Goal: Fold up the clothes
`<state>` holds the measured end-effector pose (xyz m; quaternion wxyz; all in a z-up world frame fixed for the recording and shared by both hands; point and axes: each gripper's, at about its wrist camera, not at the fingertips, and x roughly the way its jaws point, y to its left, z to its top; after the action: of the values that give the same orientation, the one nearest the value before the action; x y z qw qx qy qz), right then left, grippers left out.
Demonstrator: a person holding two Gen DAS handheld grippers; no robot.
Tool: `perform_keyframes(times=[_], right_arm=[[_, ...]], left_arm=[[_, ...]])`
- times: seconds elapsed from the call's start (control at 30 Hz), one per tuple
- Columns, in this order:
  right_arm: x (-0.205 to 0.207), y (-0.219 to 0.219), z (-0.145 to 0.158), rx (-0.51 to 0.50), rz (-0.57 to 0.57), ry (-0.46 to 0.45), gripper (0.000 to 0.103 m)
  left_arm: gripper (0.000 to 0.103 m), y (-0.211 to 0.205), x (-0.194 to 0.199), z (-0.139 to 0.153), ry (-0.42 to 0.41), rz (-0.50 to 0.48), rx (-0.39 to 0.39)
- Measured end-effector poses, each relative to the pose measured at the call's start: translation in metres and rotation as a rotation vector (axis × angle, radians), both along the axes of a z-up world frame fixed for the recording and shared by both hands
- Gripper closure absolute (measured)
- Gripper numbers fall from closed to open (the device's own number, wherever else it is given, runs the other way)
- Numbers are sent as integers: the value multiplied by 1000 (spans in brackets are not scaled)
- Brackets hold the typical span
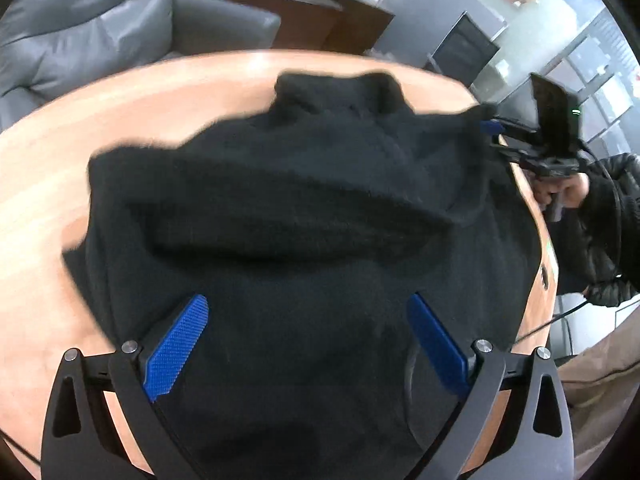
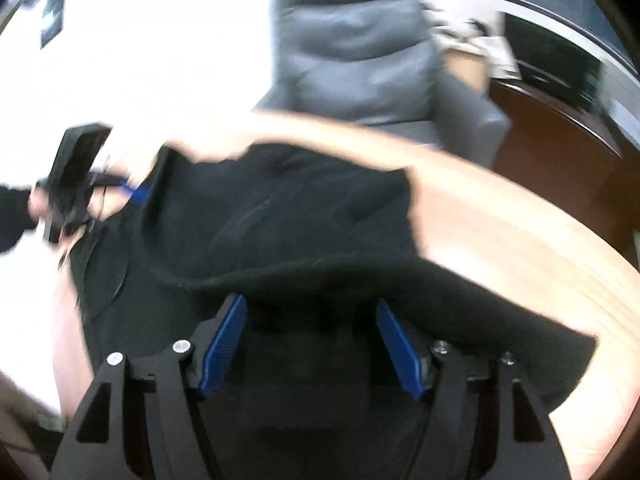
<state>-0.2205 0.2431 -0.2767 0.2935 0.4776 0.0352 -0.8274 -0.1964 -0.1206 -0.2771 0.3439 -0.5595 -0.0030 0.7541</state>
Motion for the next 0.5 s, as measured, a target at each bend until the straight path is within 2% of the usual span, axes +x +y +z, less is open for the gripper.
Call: perform_keyframes(times=[0.1,0.17,0.33,0.5], right_arm=[[-20,18,-4,46,-114,62,32],[-28,36,-5,58,-216,83,31],[-11,35,-13,94,-199,53,31],[7,35,-20,129,-181,23,31]], left_arm=[[3,1,-19,5,20,9,15],[3,-5,-34,3,28,55,33],[7,-37,-66,-10,9,223,101],[8,-34,-62,-5,5,182,105]])
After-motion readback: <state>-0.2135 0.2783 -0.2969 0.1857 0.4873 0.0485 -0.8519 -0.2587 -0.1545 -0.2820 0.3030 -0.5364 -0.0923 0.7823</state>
